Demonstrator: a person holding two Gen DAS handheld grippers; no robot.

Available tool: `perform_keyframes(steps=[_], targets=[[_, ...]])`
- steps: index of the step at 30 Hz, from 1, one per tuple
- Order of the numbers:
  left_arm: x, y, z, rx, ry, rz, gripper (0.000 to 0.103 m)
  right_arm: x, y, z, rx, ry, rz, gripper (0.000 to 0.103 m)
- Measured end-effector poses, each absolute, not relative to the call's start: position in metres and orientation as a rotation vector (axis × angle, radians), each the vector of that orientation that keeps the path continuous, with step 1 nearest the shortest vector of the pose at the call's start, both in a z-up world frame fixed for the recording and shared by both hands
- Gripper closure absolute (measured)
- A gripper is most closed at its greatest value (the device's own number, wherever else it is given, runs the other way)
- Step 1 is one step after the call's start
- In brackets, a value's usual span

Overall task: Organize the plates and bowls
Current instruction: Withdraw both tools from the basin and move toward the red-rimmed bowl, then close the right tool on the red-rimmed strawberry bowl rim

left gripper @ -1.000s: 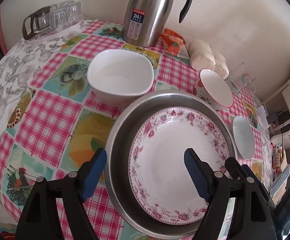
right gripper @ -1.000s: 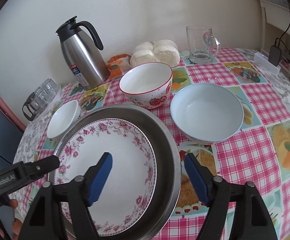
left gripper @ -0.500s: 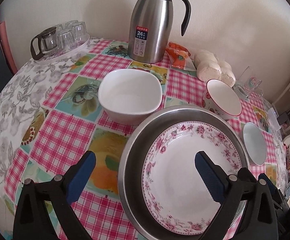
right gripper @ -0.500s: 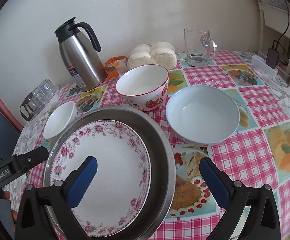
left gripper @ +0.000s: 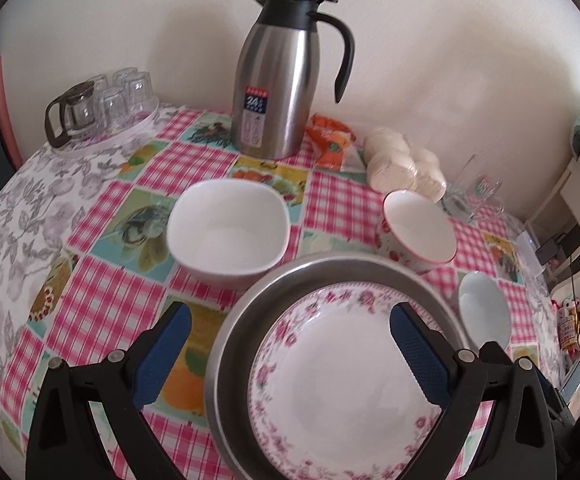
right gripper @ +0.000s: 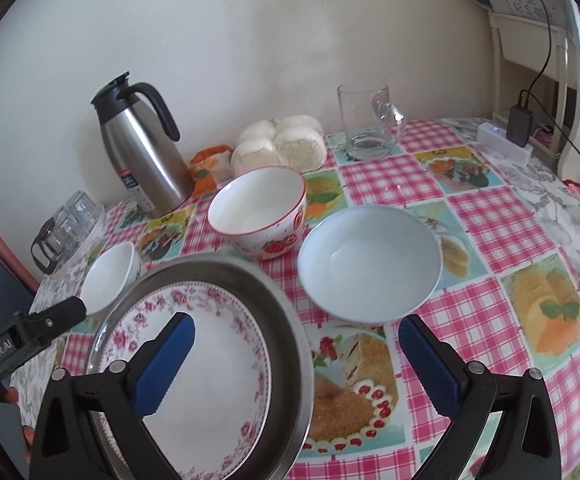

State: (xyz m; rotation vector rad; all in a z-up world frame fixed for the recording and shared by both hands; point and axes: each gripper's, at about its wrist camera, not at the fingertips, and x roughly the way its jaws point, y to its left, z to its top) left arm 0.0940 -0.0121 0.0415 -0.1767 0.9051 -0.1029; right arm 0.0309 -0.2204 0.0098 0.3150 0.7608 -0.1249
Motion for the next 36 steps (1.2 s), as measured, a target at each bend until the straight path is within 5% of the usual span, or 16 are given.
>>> perform_keyframes(steps=[36], targets=[[0.175, -0.064, 0.064, -0.185, 0.861, -0.275, 0.004, 0.103, -0.269, 0.055, 0.312, 0.826, -0.172, 0.0]])
